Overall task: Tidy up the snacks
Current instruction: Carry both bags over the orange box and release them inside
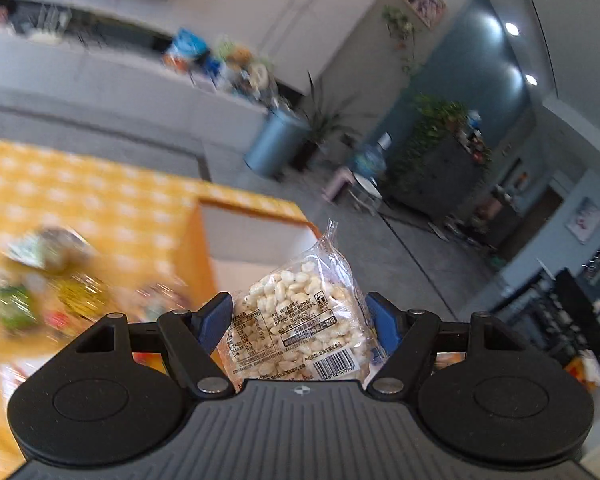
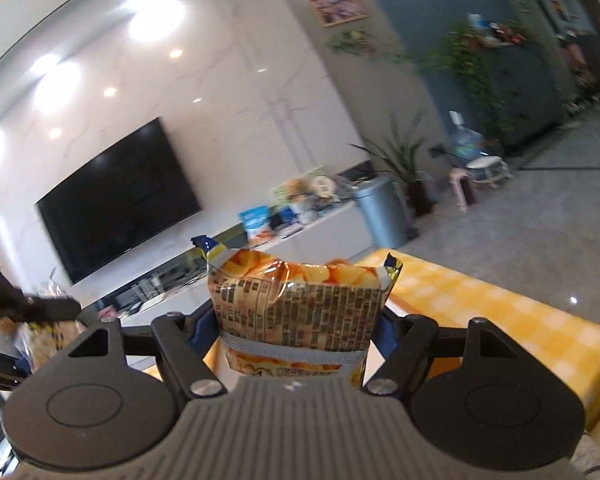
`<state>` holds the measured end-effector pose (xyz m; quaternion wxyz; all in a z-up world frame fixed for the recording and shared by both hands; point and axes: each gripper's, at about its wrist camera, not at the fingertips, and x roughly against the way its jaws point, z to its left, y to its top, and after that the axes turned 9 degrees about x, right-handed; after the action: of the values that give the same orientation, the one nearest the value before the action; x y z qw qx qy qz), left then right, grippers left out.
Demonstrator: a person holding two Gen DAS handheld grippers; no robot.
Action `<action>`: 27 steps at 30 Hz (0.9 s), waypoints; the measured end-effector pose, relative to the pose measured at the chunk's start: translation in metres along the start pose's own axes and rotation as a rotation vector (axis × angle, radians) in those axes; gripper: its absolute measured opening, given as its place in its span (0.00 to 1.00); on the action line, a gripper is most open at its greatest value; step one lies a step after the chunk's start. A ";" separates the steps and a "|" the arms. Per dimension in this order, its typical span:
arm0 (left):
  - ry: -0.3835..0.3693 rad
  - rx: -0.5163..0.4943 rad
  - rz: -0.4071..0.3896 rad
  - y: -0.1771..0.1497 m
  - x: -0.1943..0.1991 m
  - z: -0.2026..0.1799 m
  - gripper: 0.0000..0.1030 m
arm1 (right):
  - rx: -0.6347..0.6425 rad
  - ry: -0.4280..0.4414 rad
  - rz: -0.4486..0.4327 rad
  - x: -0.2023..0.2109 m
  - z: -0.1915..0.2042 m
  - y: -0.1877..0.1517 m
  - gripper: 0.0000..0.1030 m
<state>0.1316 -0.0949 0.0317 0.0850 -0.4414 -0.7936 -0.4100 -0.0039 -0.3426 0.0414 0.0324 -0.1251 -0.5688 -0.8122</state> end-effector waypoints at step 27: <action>0.159 -0.103 0.138 -0.032 -0.085 -0.005 0.89 | -0.093 0.009 0.059 -0.014 -0.022 -0.004 0.71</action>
<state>0.1566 -0.1604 -0.0252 0.1531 -0.4649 -0.7300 -0.4770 0.0047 -0.3627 0.0271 0.0528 -0.1396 -0.5265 -0.8370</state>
